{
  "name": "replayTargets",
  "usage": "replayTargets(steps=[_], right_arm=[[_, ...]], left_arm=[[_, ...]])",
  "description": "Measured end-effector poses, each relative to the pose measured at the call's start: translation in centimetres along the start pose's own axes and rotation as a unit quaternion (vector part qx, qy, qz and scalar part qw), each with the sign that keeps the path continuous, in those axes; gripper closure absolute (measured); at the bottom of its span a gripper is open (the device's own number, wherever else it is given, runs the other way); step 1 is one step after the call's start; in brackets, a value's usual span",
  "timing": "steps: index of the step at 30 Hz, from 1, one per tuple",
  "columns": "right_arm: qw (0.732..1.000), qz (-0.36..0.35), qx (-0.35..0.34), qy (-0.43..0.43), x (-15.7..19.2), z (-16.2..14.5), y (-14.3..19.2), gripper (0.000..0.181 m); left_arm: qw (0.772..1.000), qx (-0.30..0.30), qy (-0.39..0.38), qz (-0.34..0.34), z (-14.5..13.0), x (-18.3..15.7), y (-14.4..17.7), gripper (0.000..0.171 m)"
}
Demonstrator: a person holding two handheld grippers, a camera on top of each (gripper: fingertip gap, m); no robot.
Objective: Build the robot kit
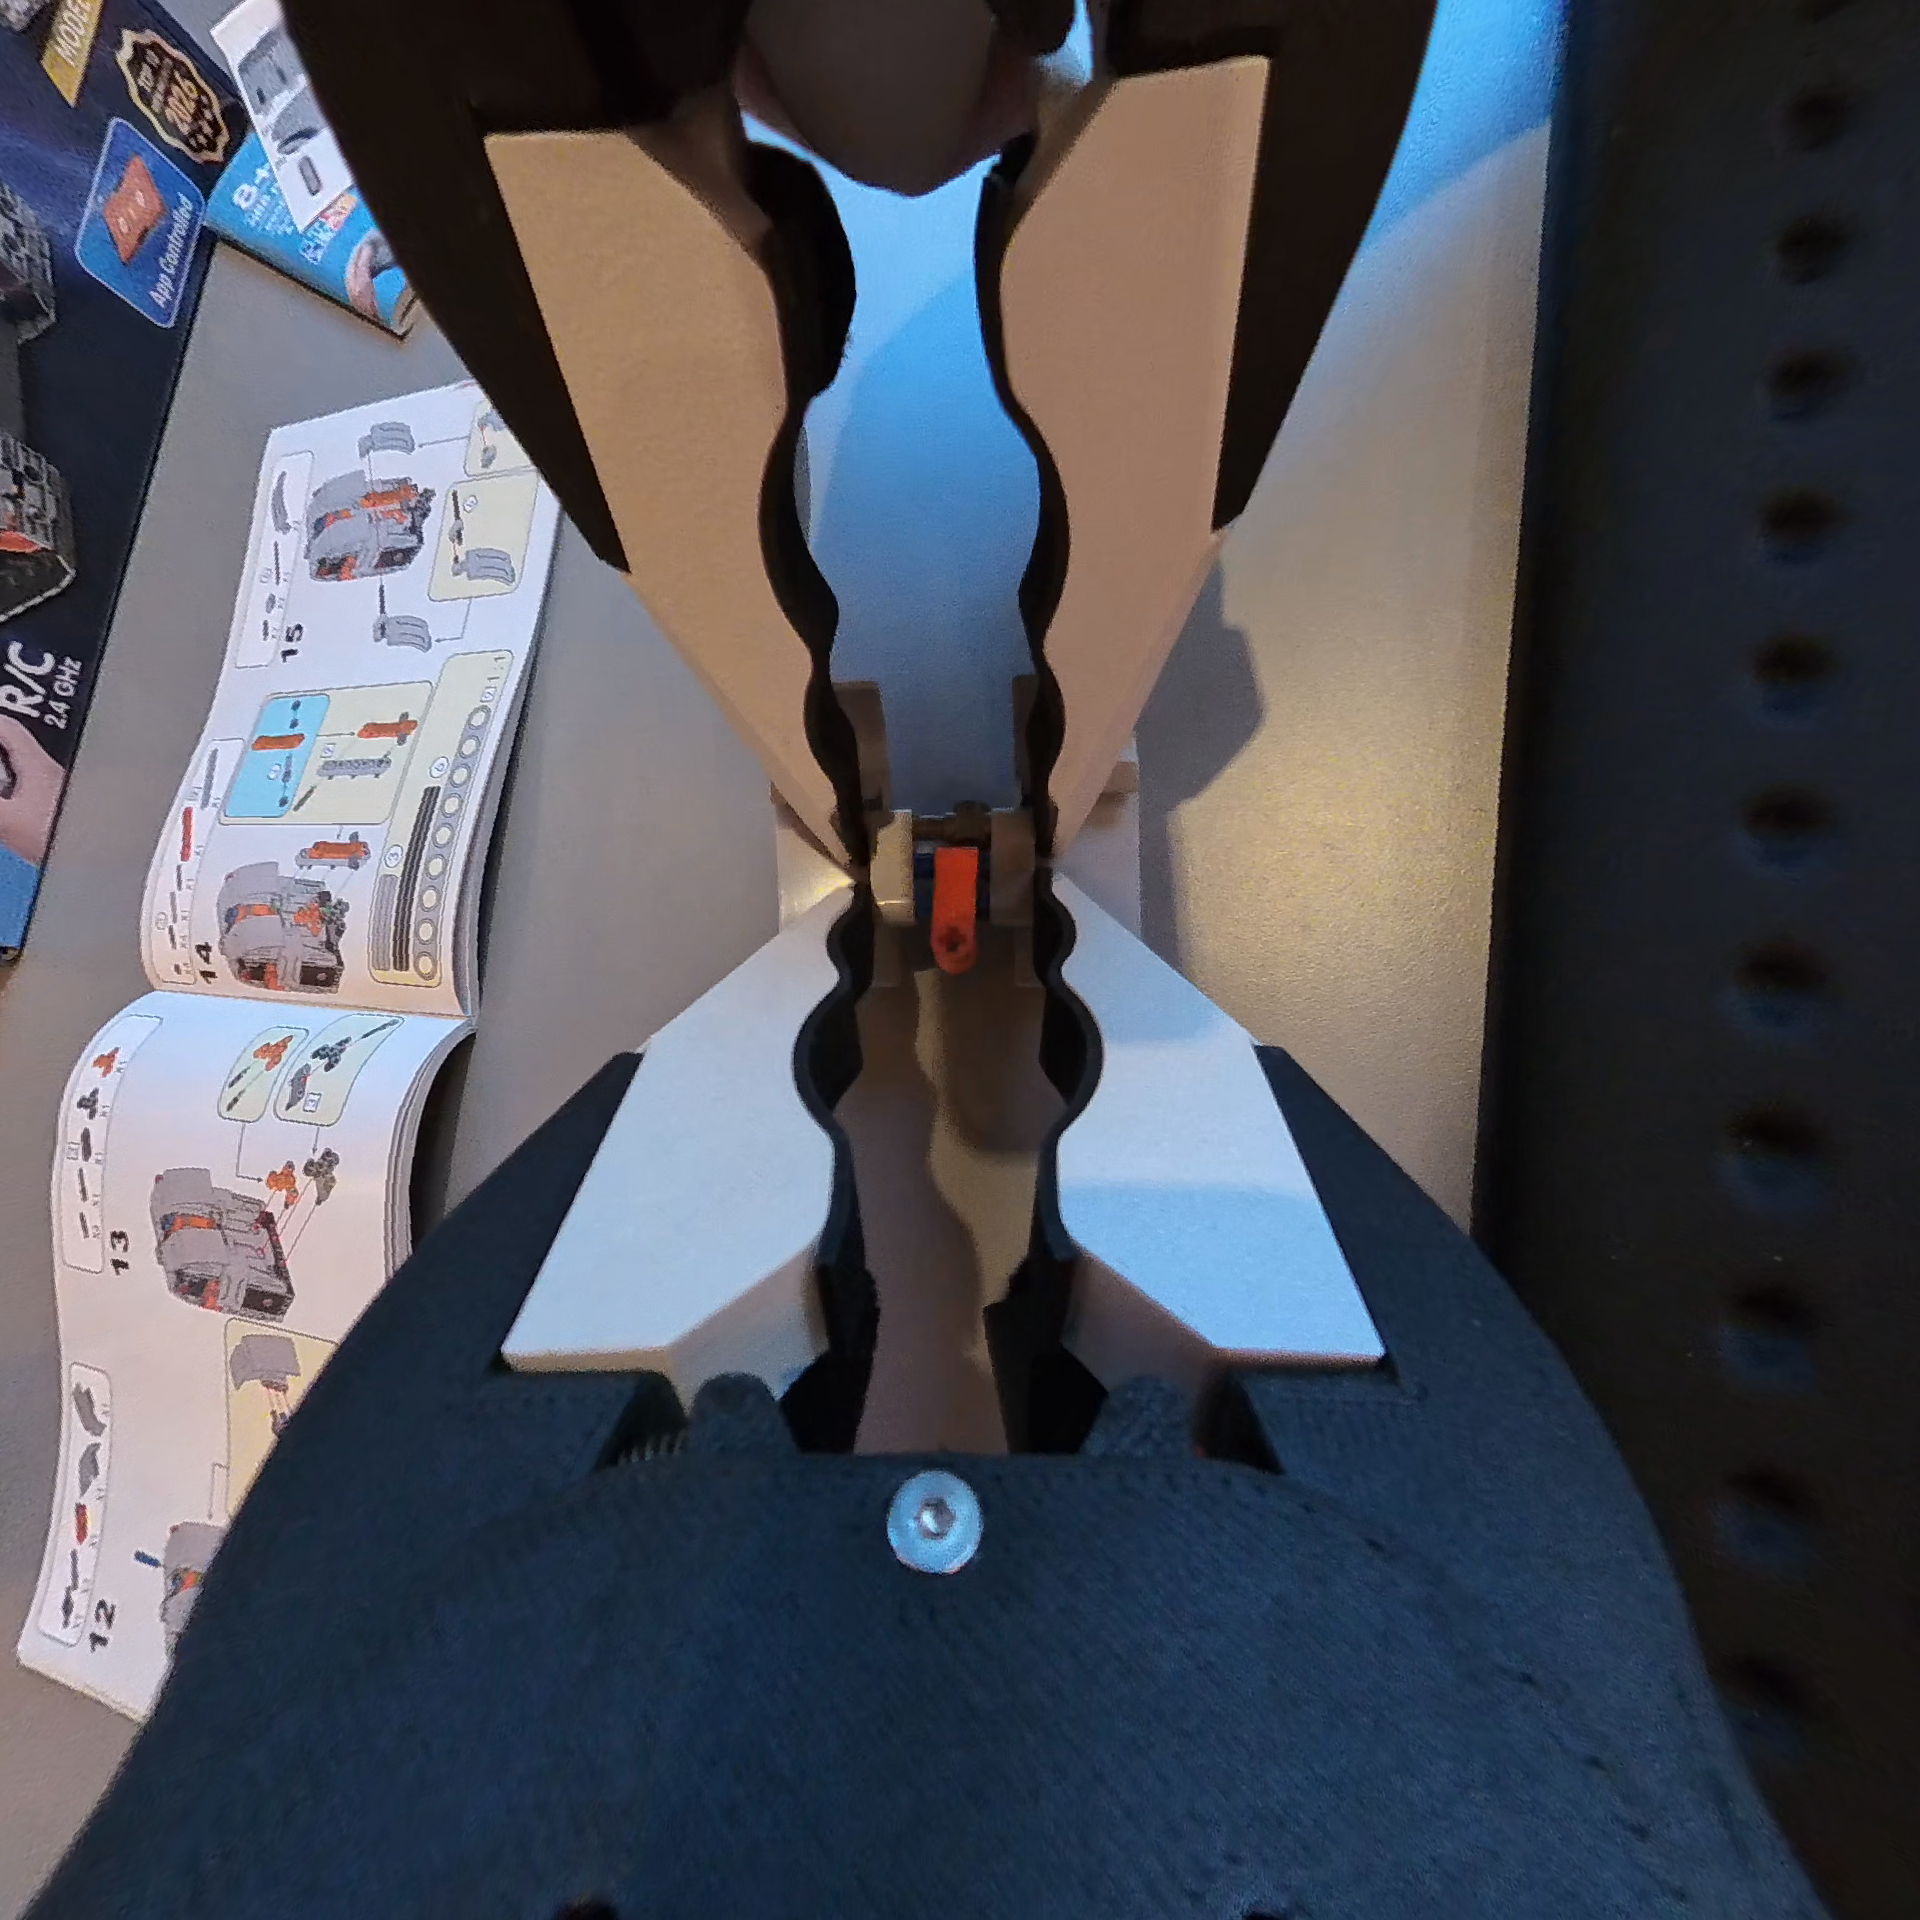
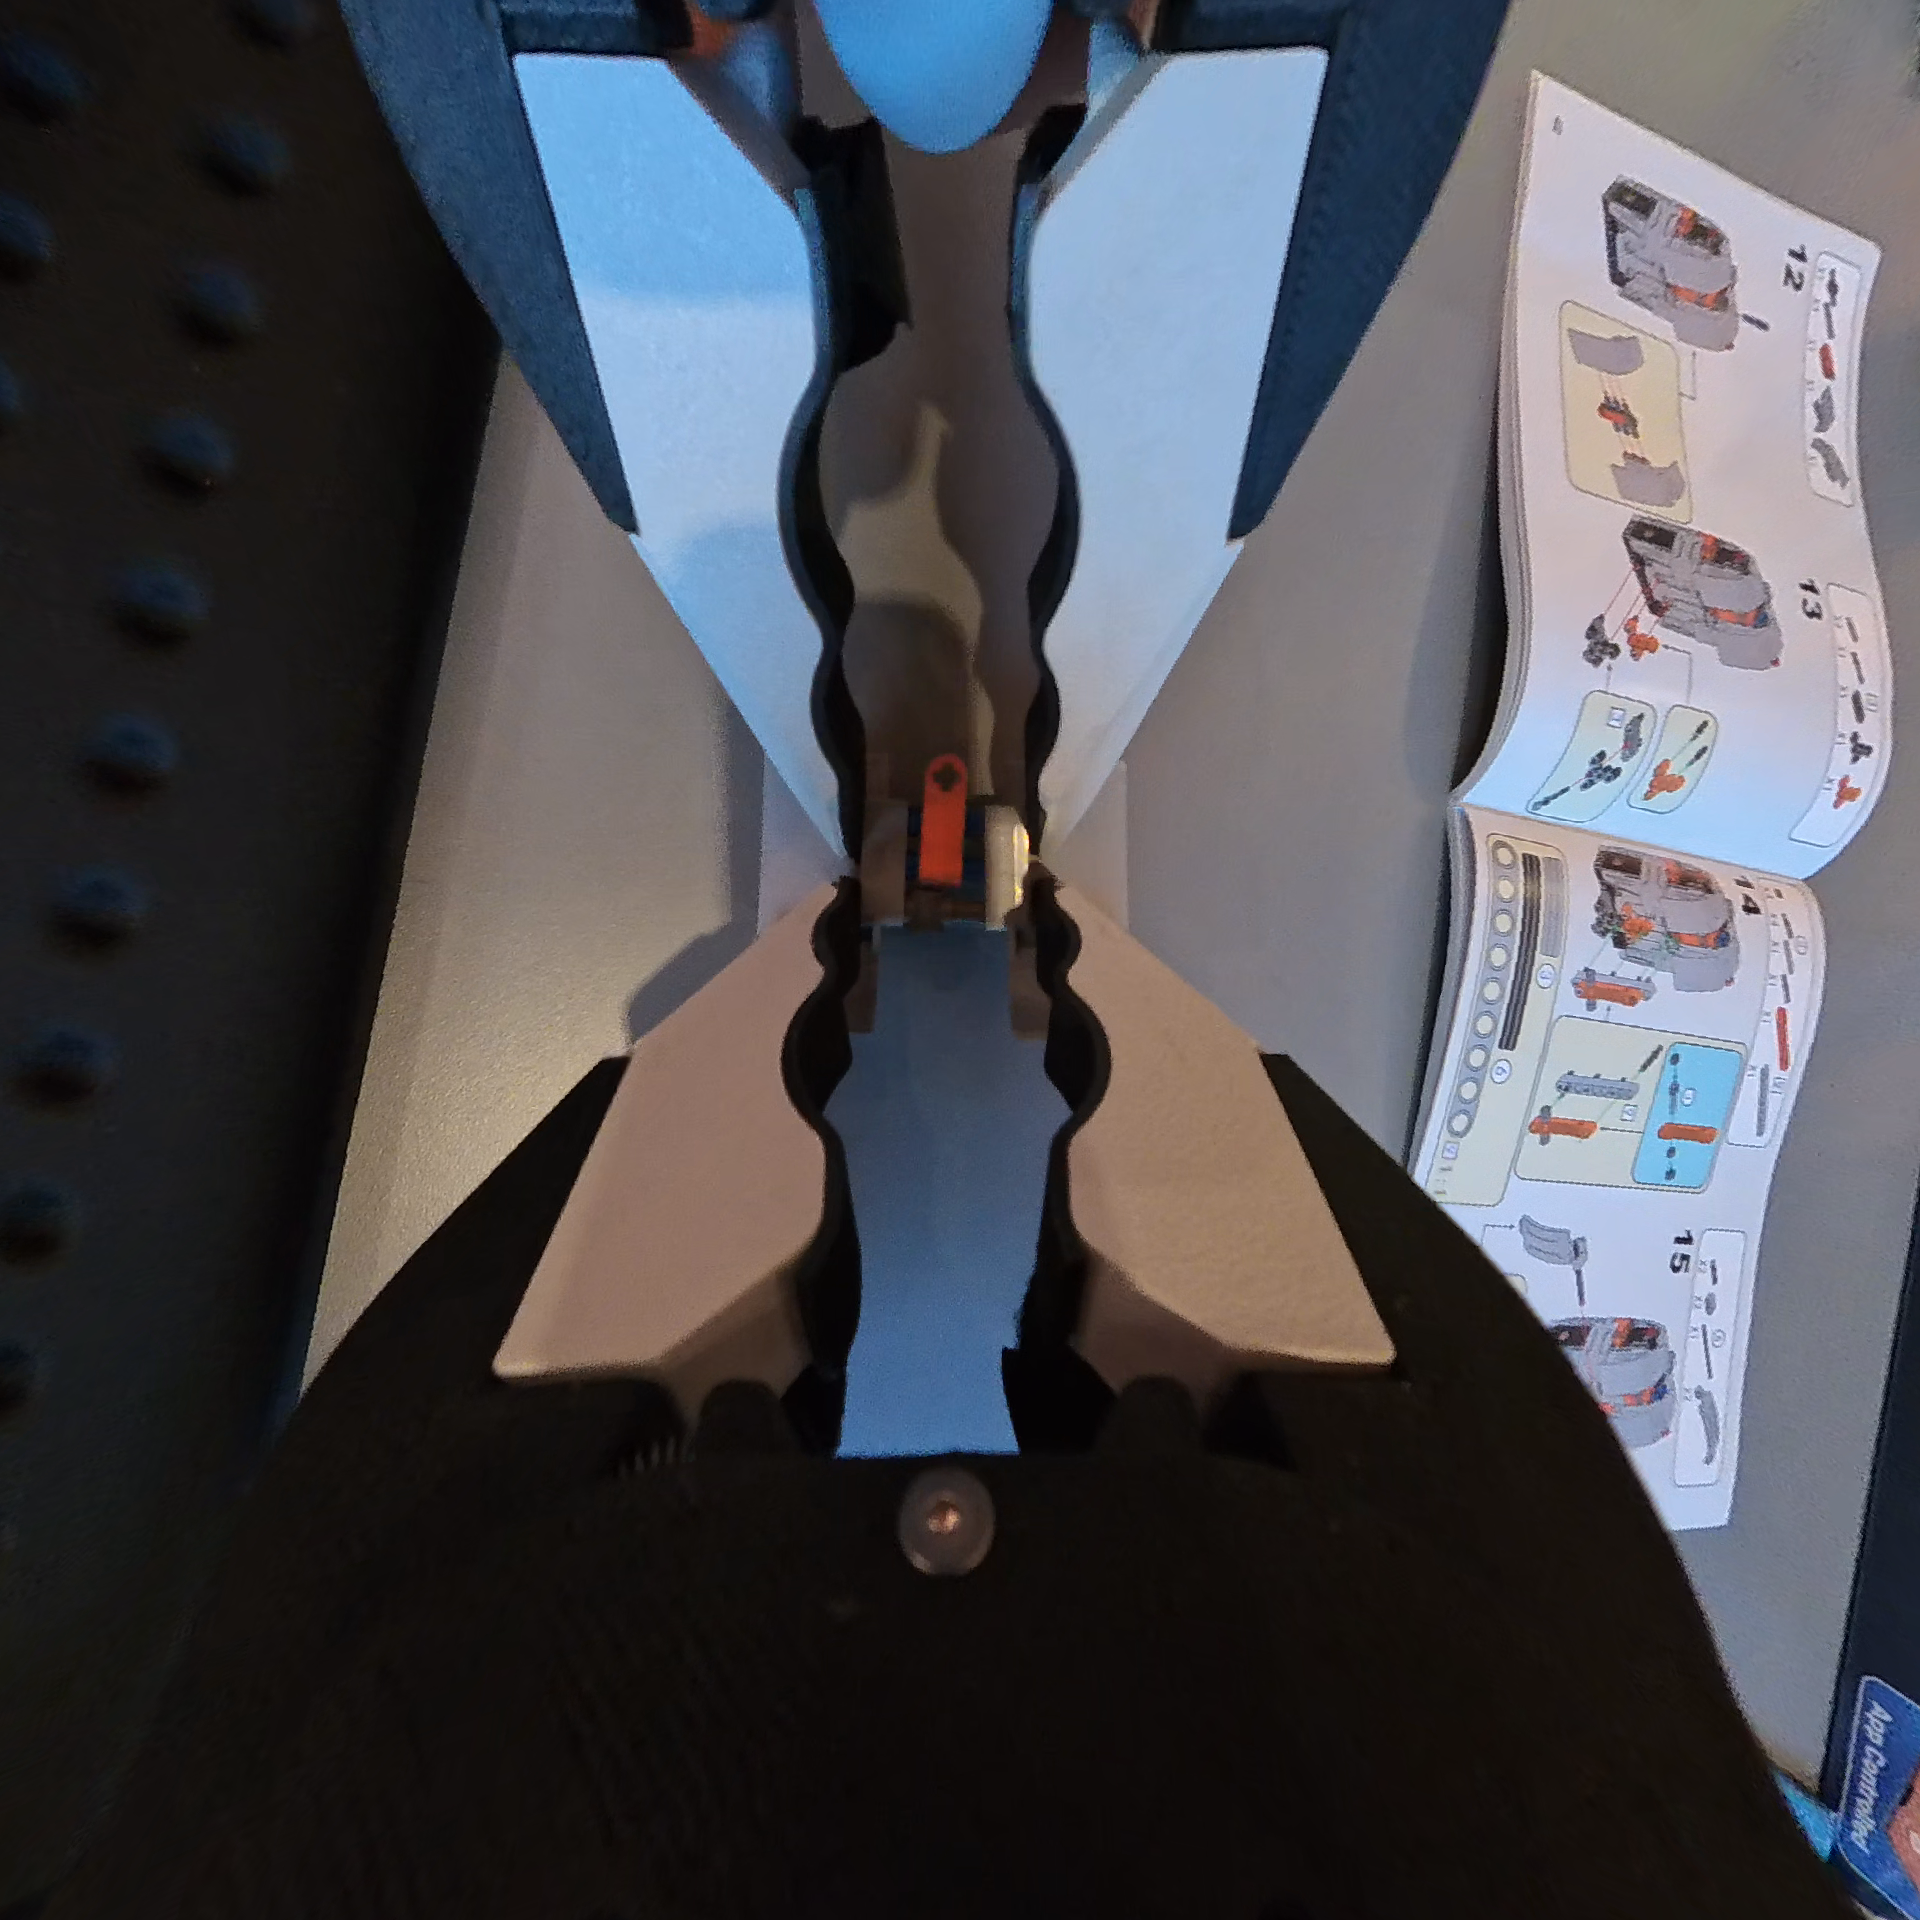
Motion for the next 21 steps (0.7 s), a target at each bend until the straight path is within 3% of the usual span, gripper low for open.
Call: replayTargets(steps=[11,17,21], right_arm=[[1.0,-0.002,0.015,-0.001,0.22,0.07,-0.03,0.152],[0.998,0.045,0.023,-0.039,0.91,-0.03,-0.23,0.151],[0.999,0.028,0.027,-0.033,0.62,0.16,-0.12,0.151]], left_arm=[[1.0,-0.002,0.005,0.002,-0.06,-0.21,0.1,0.143],[0.998,-0.011,0.05,-0.038,-0.23,-0.84,0.0,0.142],[0.999,-0.022,0.023,-0.01,-0.24,-0.61,0.11,0.142]])
Point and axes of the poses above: each gripper's, where its closed fingertips meet, y back along the fingers, z out of its top, x = y × z across the jaws, the point moved 2 cm from there along y, back along the fingers, and after that the axes turned 1 degree about -y, right-handed, at the moved point
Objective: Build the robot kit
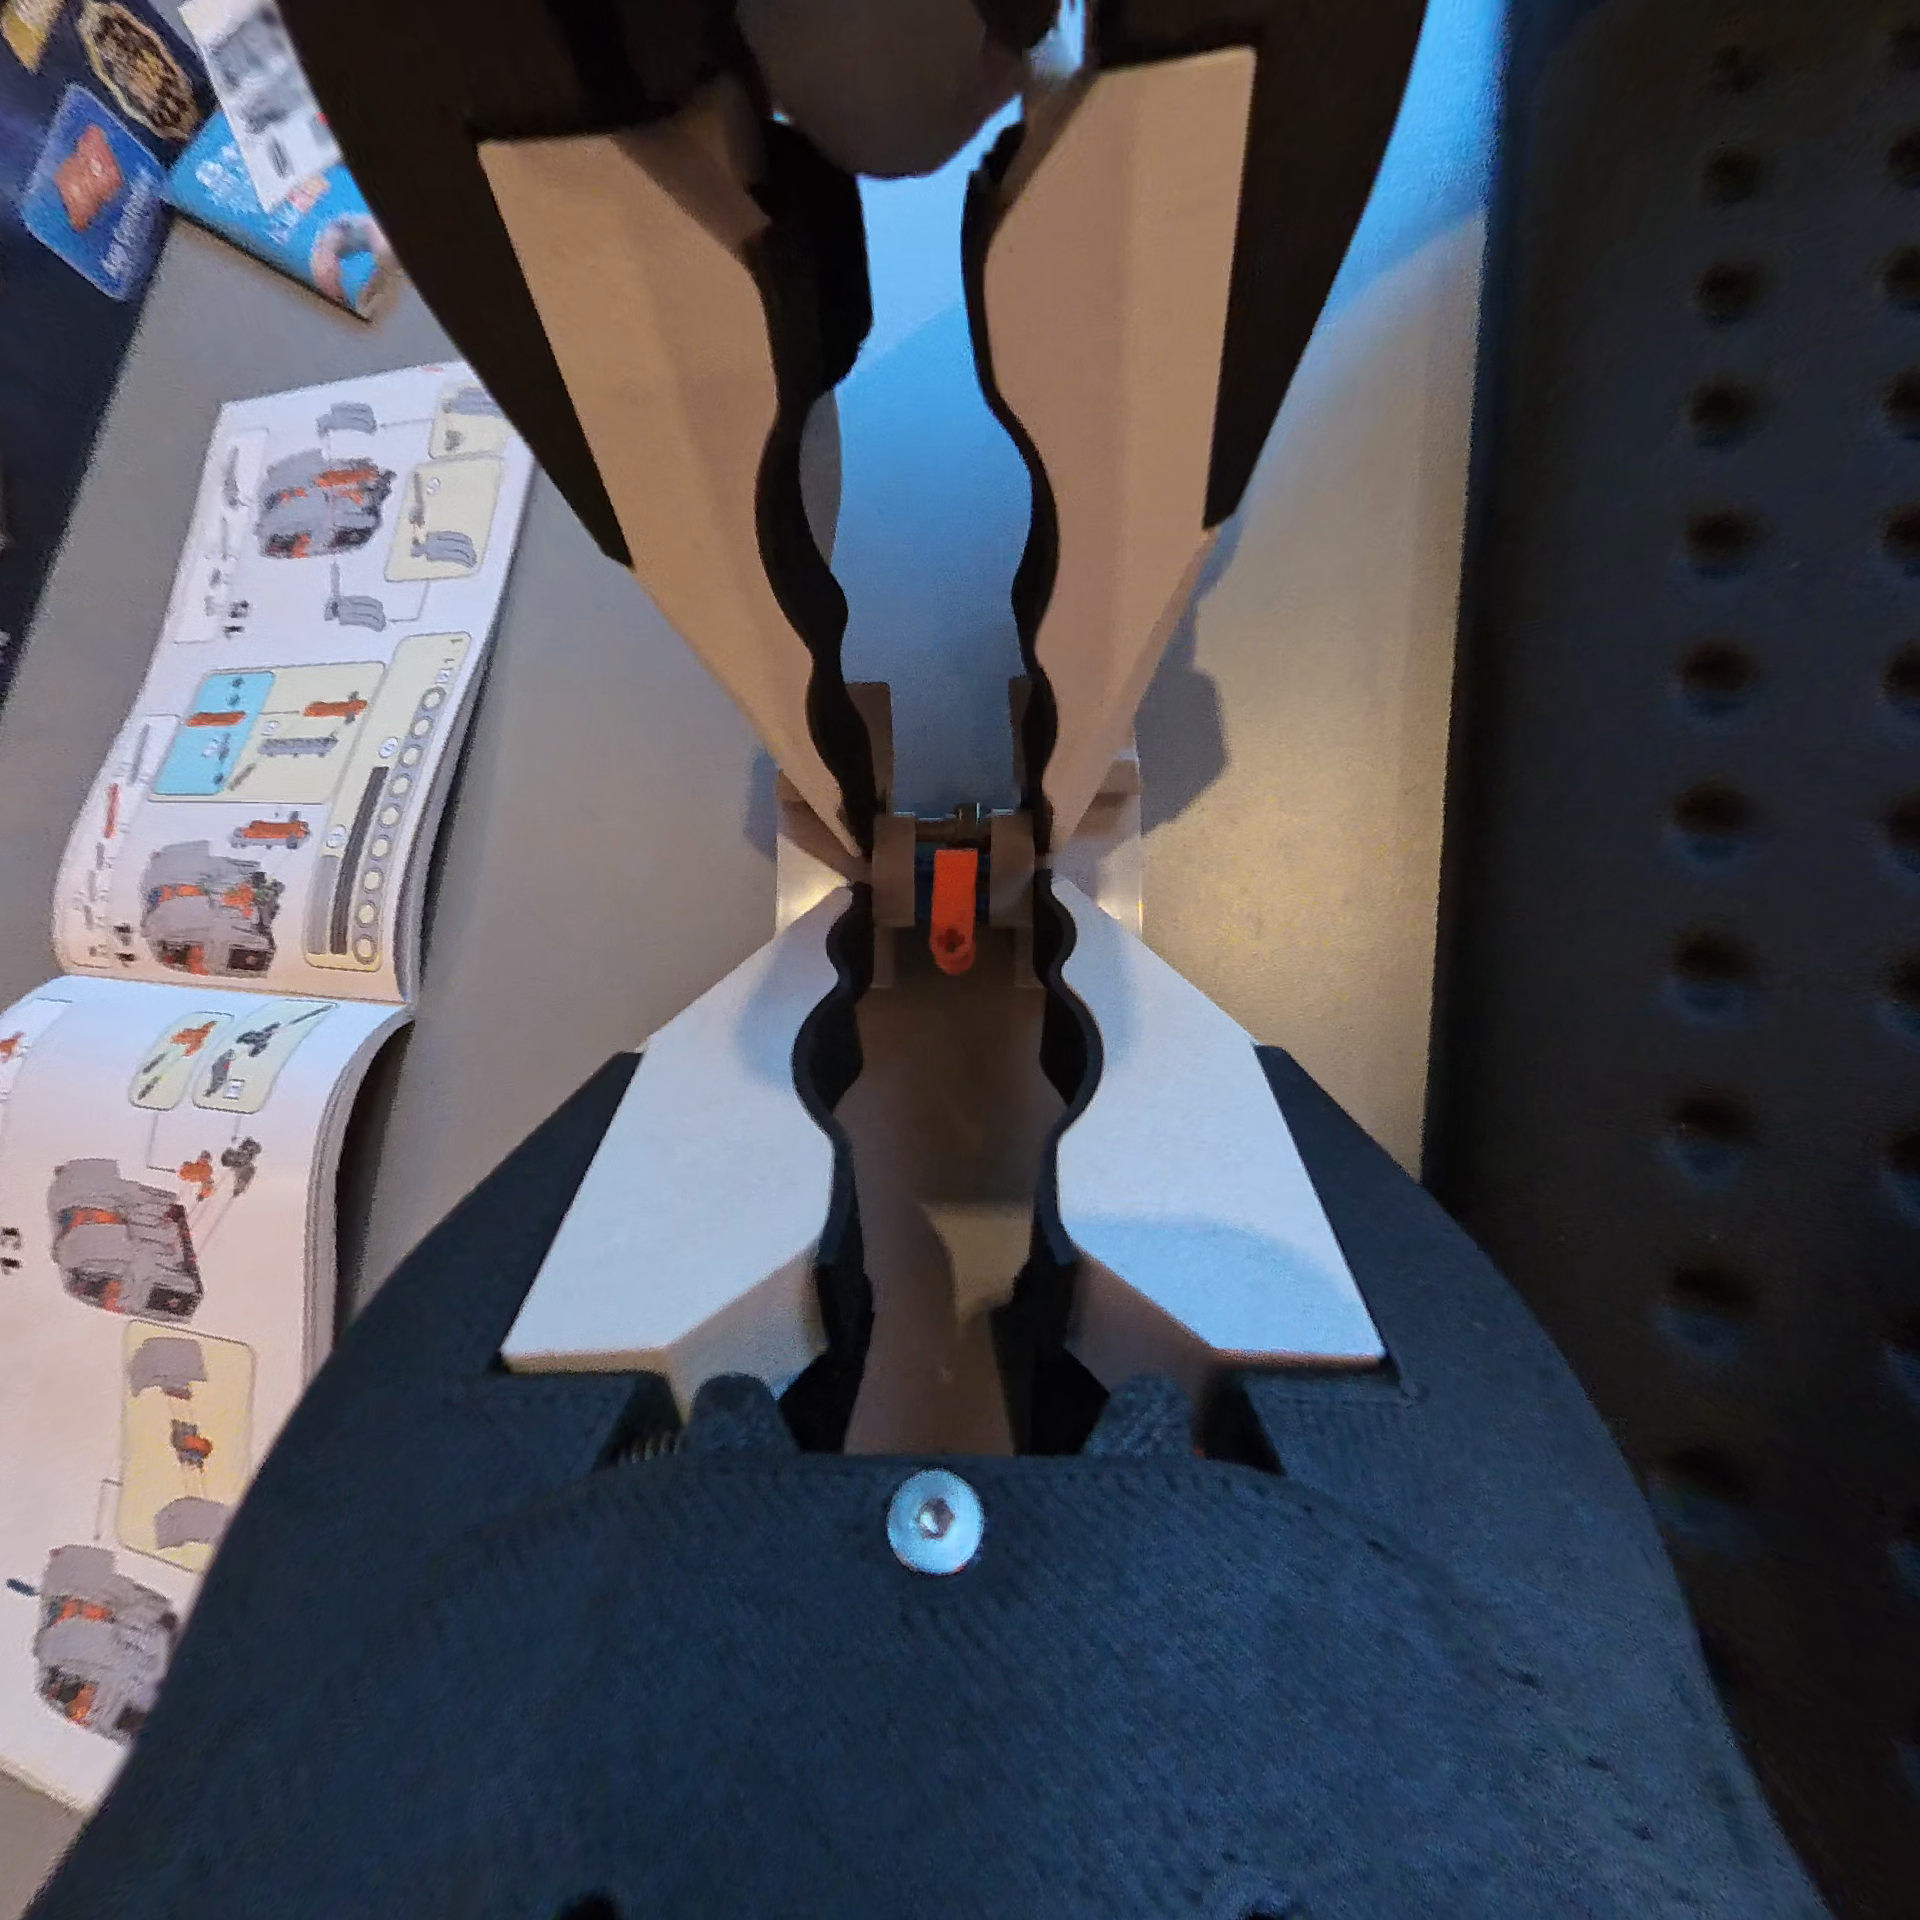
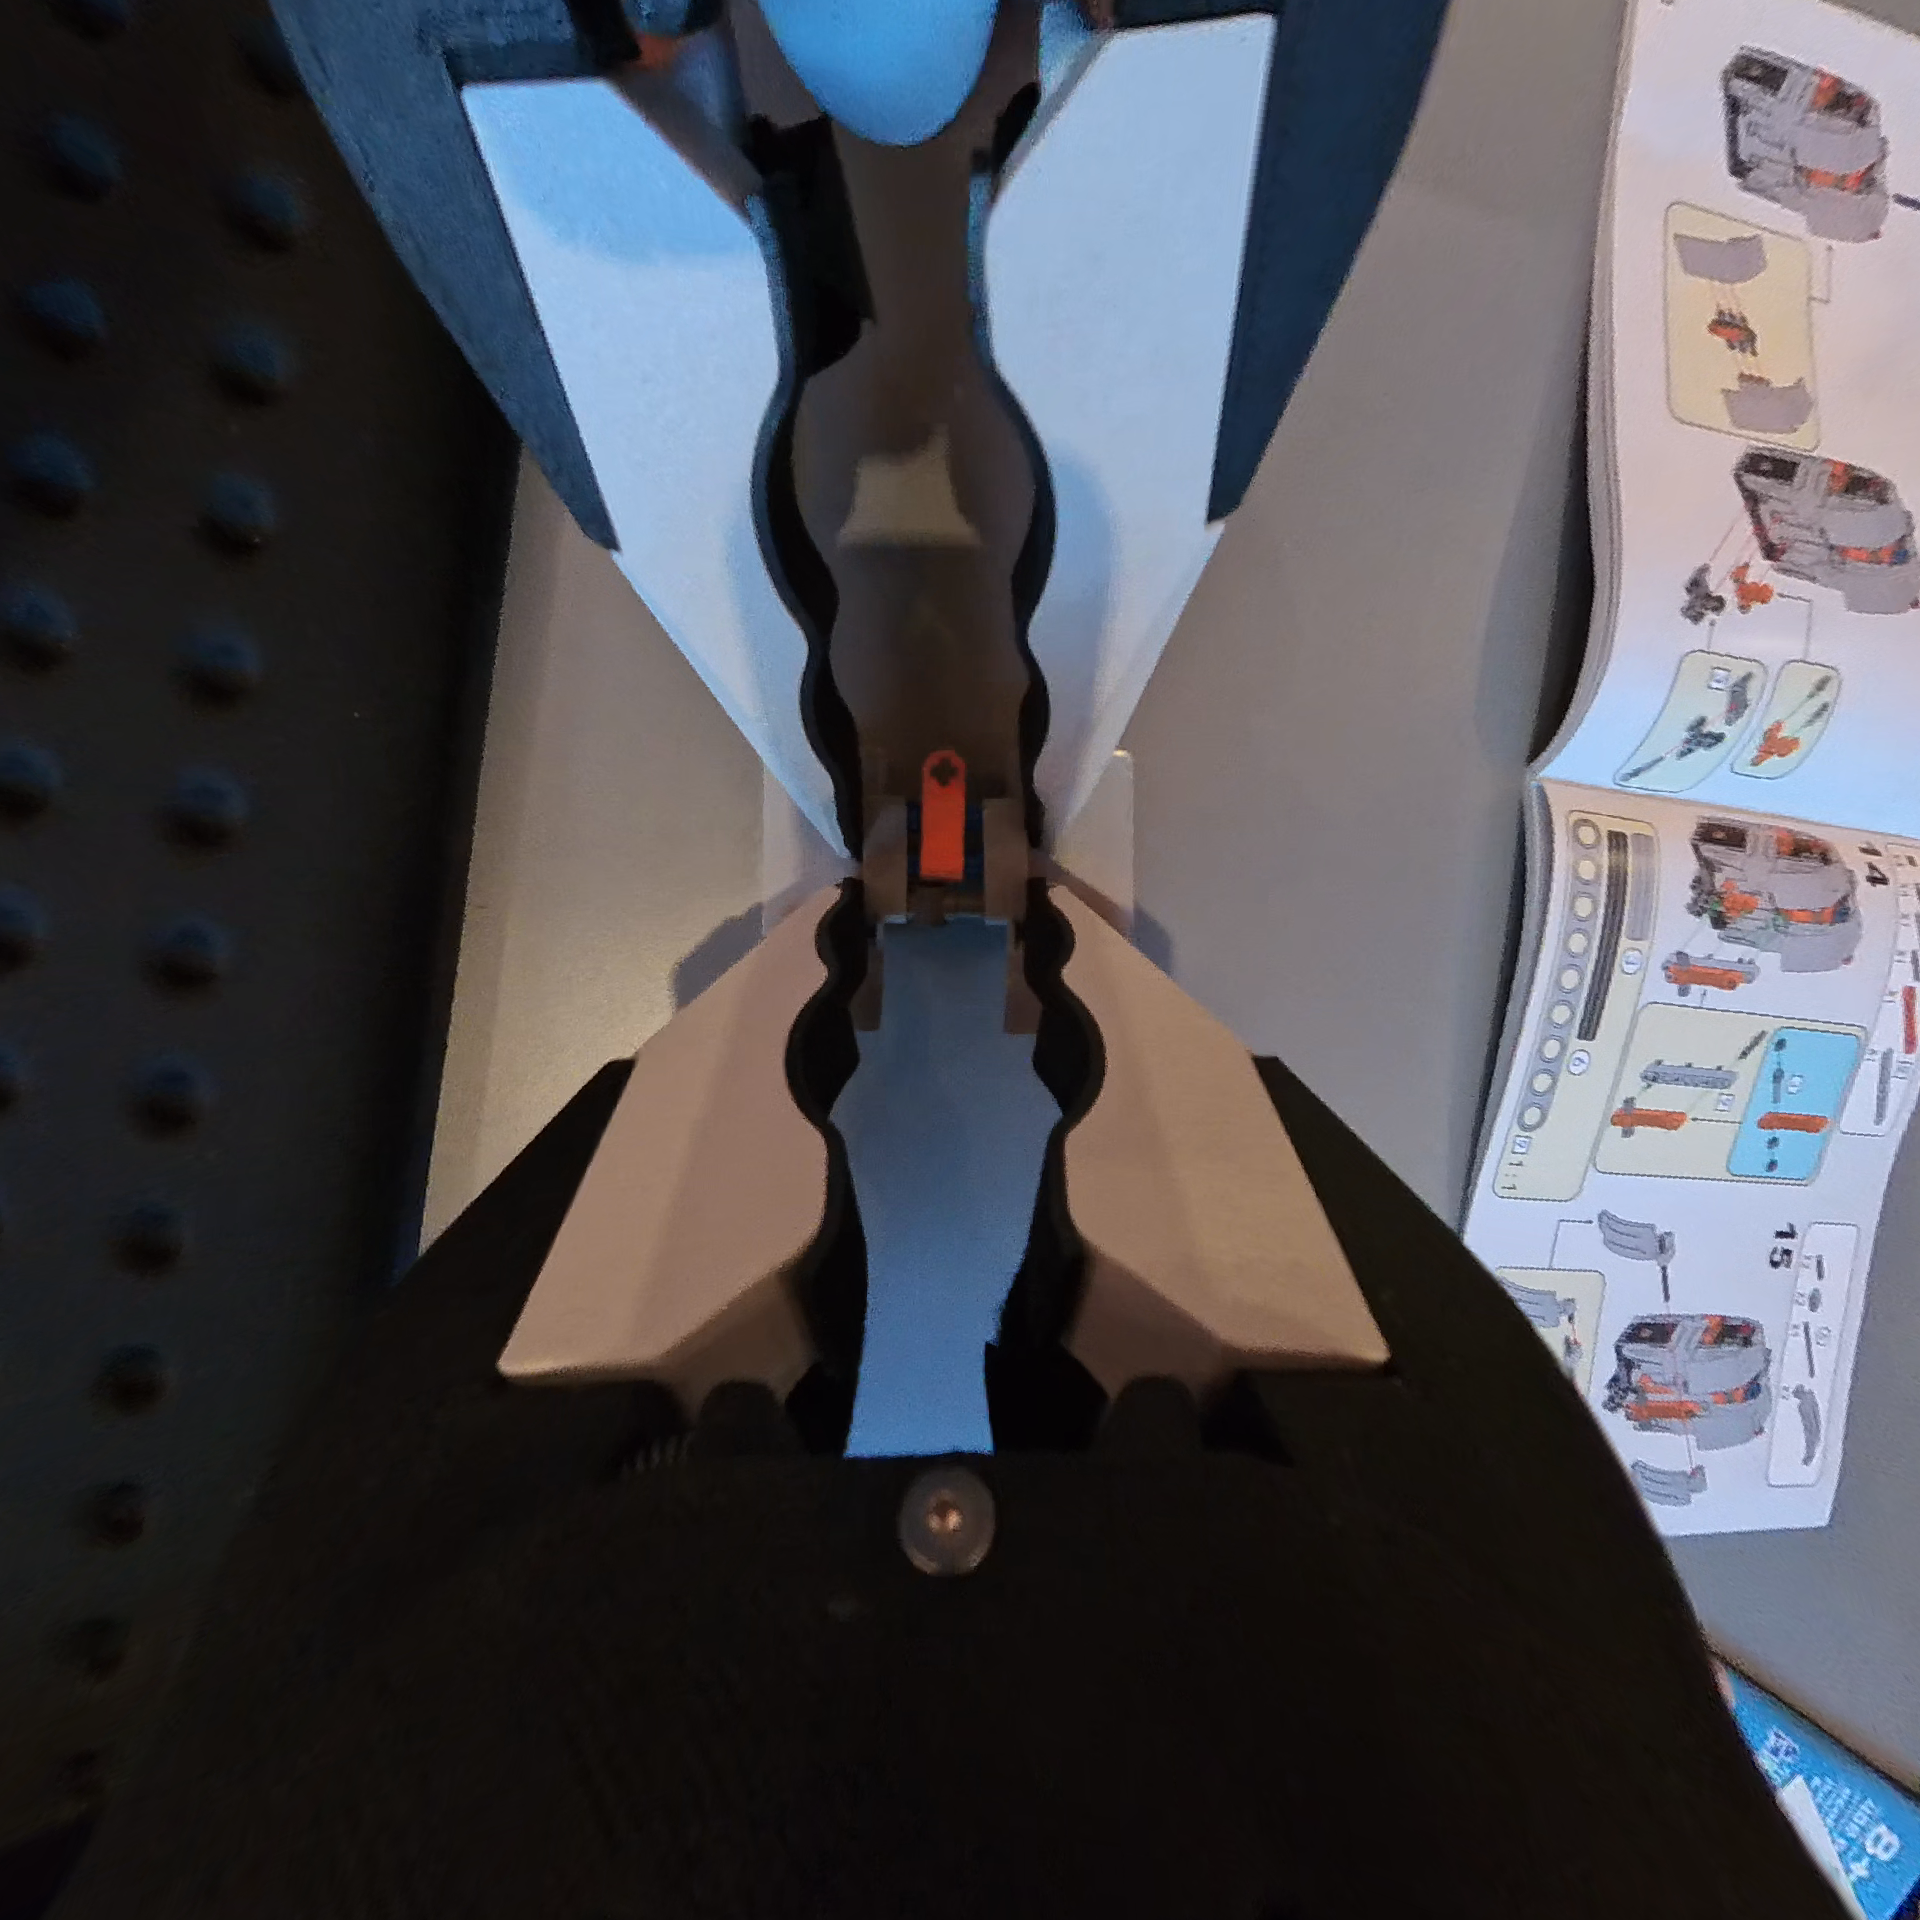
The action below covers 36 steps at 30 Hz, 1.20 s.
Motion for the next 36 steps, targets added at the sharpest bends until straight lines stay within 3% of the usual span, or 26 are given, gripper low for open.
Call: replayTargets(steps=[7,11,17,20,36], right_arm=[[0.997,0.057,-0.034,-0.047,0.14,-0.15,-0.56,0.151],[0.993,0.084,-0.066,-0.049,0.49,-0.21,-0.5,0.141],[0.994,0.069,-0.071,-0.039,0.16,-0.12,-0.63,0.15],[0.992,0.08,-0.084,-0.051,0.2,-0.04,-0.69,0.15],[0.991,0.066,-0.107,-0.043,0.51,0.09,-0.67,0.152]], left_arm=[[0.997,-0.018,0.061,-0.05,-0.49,-0.09,-0.19,0.142],[0.996,-0.05,0.051,-0.062,-0.56,-0.03,-0.2,0.142],[0.994,-0.056,0.053,-0.076,-0.57,-0.04,-0.25,0.142],[0.994,-0.055,0.059,-0.078,-0.53,0.14,-0.37,0.133],[0.994,-0.05,0.061,-0.082,-0.6,-0.4,-0.16,0.142]])
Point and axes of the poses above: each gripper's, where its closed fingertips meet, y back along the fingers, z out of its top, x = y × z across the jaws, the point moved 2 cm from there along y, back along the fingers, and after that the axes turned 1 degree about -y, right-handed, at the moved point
